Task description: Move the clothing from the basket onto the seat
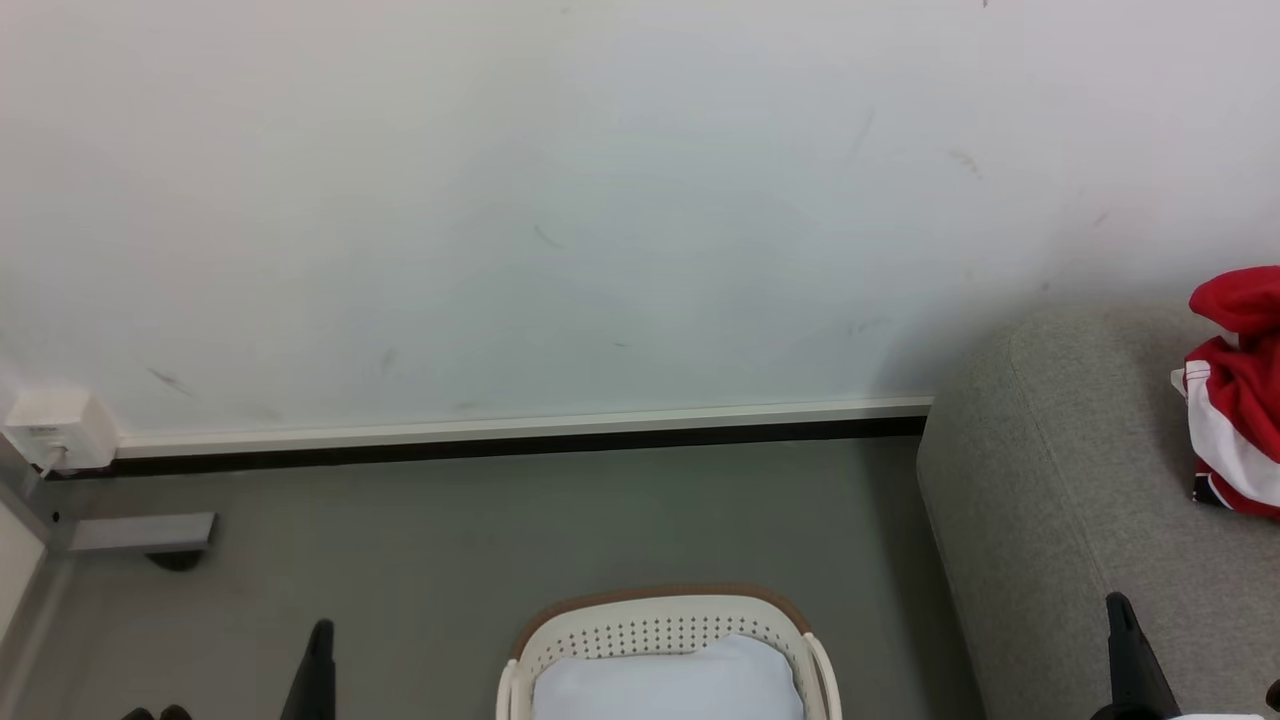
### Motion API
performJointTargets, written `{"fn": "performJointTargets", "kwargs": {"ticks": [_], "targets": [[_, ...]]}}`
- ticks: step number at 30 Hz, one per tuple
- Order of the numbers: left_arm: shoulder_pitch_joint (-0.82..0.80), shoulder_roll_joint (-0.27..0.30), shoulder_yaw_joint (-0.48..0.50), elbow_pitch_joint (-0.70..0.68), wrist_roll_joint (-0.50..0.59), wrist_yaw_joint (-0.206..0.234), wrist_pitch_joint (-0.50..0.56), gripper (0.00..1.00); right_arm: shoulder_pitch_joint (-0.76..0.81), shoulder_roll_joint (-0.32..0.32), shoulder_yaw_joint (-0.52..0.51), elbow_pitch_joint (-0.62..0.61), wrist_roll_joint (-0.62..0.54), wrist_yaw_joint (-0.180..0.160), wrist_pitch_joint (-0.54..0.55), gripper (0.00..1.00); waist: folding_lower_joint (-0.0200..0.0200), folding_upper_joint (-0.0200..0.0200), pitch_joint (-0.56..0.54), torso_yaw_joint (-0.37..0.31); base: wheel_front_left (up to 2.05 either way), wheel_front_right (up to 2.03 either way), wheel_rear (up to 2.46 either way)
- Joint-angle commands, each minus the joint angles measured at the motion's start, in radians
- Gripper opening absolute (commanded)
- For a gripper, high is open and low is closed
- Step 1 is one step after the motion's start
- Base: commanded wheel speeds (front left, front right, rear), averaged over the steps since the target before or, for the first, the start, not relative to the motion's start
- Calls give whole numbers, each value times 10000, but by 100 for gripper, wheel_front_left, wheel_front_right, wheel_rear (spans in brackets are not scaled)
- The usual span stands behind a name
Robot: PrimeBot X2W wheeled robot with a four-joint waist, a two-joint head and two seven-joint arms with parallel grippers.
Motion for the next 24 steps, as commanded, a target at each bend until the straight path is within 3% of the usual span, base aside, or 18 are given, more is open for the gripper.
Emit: {"fn": "performJointTargets", "kwargs": {"ticks": [1, 24], "targets": [[-268, 59, 92, -154, -473, -53, 111, 0, -250, -83, -65, -154, 452, -9, 106, 0, -1, 0, 10, 17, 0, 0, 0], [-586, 41, 242, -230, -2858, -125, 748, 0, -512, -90, -310, -232, 2888, -14, 746, 0, -1, 0, 109, 183, 0, 0, 0]]}}
